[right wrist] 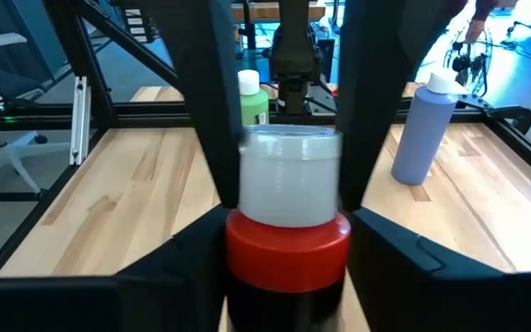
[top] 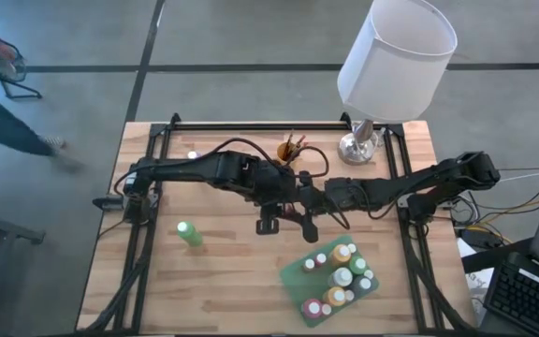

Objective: Pick & Place Paint Supplies
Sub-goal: Put the red paint bottle into the green bin

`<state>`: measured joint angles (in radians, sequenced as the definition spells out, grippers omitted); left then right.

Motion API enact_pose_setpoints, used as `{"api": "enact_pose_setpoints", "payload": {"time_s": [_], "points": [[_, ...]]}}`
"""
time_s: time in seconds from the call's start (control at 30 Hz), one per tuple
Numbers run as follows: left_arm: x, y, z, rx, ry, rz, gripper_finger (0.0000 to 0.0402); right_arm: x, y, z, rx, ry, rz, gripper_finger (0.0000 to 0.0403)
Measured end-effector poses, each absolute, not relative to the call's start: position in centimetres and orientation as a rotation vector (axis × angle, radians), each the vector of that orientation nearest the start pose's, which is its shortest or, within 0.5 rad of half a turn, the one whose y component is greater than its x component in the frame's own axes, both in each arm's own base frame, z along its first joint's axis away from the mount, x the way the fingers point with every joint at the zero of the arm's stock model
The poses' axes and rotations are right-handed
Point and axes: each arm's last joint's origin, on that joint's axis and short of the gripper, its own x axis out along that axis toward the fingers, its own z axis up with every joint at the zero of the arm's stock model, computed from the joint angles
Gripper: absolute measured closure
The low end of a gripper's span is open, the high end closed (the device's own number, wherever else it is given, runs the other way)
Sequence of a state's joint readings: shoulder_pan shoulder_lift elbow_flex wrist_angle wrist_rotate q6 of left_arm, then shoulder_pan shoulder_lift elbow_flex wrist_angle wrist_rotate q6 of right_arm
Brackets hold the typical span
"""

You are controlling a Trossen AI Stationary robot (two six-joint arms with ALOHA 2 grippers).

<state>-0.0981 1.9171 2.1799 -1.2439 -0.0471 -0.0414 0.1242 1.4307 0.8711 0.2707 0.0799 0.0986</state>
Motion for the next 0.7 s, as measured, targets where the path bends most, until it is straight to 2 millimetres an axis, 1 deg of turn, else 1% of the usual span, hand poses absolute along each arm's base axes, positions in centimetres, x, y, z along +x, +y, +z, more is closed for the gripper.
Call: {"api": "enact_pose_setpoints", "payload": {"time_s": [0.13,0.23,0.3,0.47,0.53,0.6,0.7], "points": [[38.27,-3.63,39.31,0.034,0.978,-0.025,0.0273,31.31,3.69,25.82,0.067,0.289,0.032,0.0258],[38.27,-3.63,39.30,0.035,0.979,-0.024,0.0273,31.31,3.68,25.82,0.067,0.289,0.032,0.0276],[38.27,-3.63,39.30,0.034,0.979,-0.025,0.0273,31.31,3.69,25.82,0.067,0.289,0.031,0.0277],[38.29,-3.64,39.31,0.033,0.977,-0.028,0.0273,31.31,3.69,25.82,0.066,0.289,0.032,0.0250],[38.29,-3.64,39.30,0.032,0.977,-0.029,0.0273,31.31,3.69,25.82,0.064,0.289,0.032,0.0245],[38.29,-3.64,39.30,0.032,0.977,-0.029,0.0273,31.31,3.69,25.82,0.063,0.289,0.032,0.0246],[38.29,-3.64,39.29,0.032,0.978,-0.029,0.0272,31.31,3.68,25.82,0.063,0.289,0.032,0.0259]]}}
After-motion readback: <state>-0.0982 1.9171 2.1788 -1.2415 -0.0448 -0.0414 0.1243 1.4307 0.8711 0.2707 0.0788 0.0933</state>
